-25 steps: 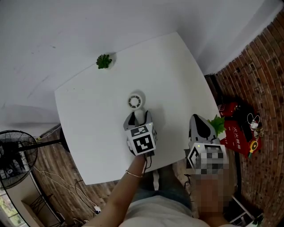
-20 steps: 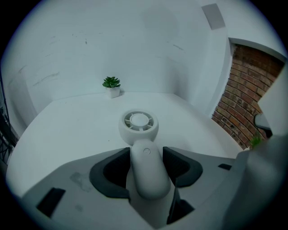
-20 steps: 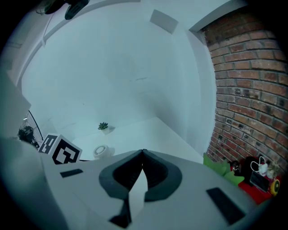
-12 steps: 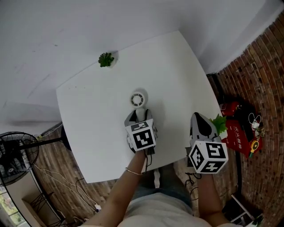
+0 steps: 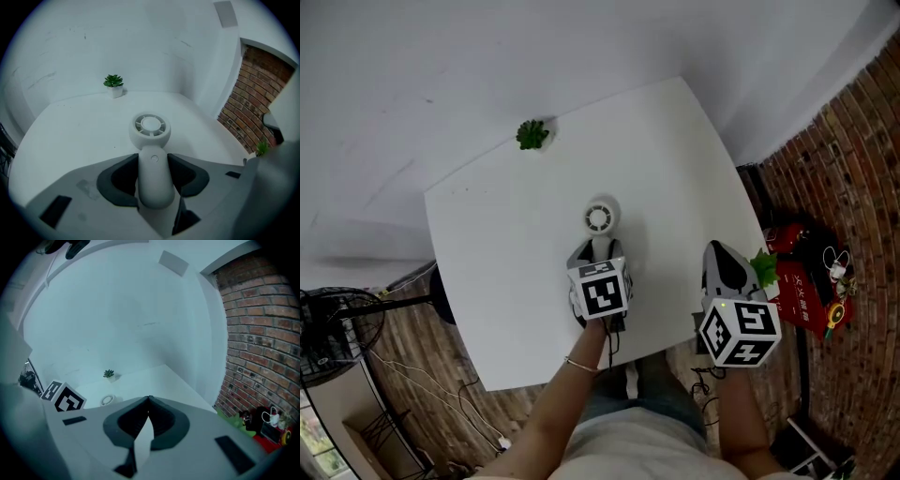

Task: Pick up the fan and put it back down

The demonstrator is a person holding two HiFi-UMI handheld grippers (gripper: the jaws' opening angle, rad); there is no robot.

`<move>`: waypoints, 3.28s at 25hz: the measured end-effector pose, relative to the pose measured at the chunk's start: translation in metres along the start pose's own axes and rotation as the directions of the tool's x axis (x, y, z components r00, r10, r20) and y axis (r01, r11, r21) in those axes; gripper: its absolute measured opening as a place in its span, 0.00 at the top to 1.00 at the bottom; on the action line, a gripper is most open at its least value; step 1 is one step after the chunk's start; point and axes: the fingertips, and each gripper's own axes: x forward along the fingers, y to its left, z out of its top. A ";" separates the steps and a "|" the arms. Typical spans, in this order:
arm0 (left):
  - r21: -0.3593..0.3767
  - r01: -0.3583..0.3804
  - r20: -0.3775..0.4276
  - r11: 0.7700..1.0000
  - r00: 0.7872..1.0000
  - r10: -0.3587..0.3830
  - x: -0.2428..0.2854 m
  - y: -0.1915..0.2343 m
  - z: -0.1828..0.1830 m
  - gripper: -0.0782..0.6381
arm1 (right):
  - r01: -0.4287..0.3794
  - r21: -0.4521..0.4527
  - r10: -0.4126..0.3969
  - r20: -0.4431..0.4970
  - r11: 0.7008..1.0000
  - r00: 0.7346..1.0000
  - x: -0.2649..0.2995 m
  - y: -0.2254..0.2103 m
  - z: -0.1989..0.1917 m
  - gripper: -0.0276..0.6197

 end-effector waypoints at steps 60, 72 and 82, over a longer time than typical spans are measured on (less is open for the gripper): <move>-0.258 -0.335 0.766 0.906 0.501 0.403 -0.418 0.194 0.133 0.63 | -0.349 -0.353 0.469 0.353 0.868 0.809 -0.062 0.246 0.189 0.96; -0.240 -0.295 0.683 0.925 0.626 0.377 -0.353 0.194 0.114 0.63 | -0.319 -0.296 0.400 0.274 0.900 0.875 -0.026 0.218 0.156 0.96; -0.229 -0.248 0.552 0.941 0.764 0.335 -0.268 0.203 0.082 0.63 | -0.292 -0.250 0.335 0.149 0.923 0.931 0.022 0.200 0.107 0.96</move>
